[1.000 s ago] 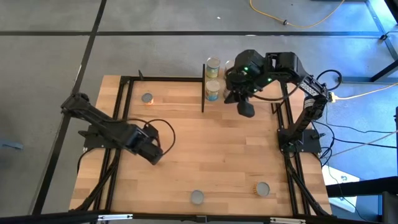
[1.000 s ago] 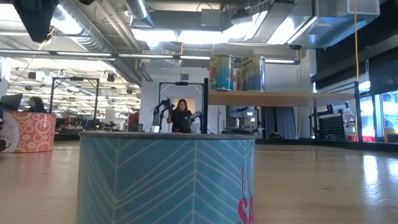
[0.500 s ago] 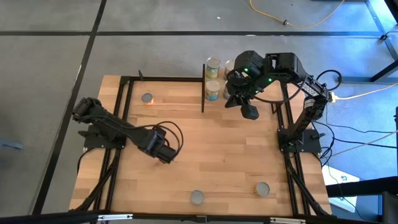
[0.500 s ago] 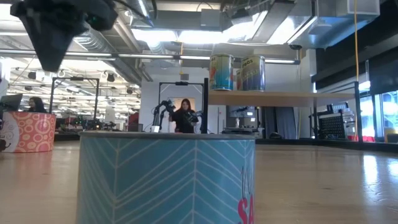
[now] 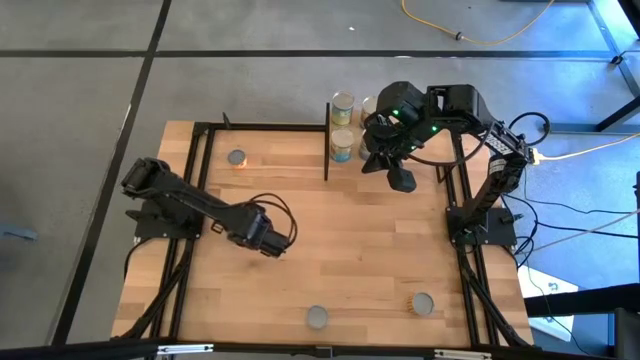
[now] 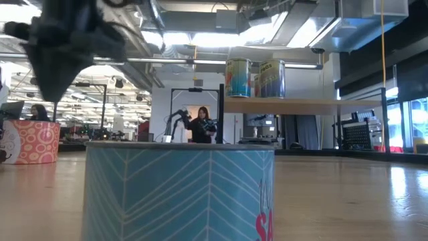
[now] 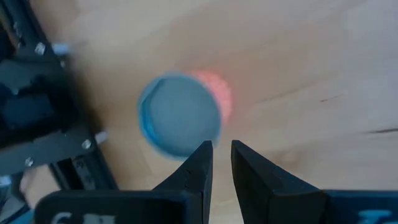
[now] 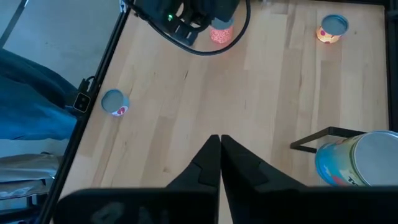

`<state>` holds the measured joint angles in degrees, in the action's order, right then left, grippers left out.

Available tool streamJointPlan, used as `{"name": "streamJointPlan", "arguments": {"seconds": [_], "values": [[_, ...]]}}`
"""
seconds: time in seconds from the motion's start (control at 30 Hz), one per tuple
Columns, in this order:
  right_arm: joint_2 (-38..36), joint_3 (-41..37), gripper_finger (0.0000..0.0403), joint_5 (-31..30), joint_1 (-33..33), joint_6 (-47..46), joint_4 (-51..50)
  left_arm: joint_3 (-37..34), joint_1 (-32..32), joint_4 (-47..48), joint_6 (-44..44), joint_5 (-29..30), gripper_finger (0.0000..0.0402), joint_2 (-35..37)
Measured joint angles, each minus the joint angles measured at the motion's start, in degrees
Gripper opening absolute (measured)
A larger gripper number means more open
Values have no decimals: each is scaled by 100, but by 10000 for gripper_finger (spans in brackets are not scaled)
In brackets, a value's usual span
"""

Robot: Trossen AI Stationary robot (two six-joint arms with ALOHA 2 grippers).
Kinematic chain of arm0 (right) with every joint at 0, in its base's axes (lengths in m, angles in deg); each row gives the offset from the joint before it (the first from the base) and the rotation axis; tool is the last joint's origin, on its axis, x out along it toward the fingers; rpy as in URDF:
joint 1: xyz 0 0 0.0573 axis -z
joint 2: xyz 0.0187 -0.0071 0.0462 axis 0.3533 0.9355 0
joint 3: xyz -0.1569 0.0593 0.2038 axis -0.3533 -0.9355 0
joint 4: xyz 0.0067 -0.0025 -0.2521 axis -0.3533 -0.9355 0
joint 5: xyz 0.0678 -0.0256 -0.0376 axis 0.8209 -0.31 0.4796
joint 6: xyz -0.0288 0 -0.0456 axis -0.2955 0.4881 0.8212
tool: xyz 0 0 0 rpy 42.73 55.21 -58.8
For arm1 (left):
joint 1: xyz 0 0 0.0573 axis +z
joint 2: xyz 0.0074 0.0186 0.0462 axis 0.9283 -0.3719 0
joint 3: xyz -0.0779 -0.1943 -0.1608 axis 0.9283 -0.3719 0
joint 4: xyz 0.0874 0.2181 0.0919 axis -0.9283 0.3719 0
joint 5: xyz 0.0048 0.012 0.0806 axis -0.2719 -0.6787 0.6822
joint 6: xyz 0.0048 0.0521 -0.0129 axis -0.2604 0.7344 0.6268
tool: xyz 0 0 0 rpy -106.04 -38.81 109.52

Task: Pick and place cans onto a shelf
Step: Put the canned saucy meatballs on the shelf

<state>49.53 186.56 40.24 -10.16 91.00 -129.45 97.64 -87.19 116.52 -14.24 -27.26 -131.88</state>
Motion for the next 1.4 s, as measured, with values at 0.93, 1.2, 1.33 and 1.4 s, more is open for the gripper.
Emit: {"name": "streamJointPlan", "arguments": {"seconds": [0.93,1.2,1.33,1.4], "values": [[0,2,16,-2,1,1,8,-758,80,-691,49,-44,53,4],[0,2,16,-4,0,-1,17,-1026,78,-924,179,-62,53,13],[0,2,16,-4,2,-1,17,-1104,76,-903,623,-65,53,17],[0,2,16,-4,0,-17,20,-1105,77,-905,758,-65,53,17]]}}
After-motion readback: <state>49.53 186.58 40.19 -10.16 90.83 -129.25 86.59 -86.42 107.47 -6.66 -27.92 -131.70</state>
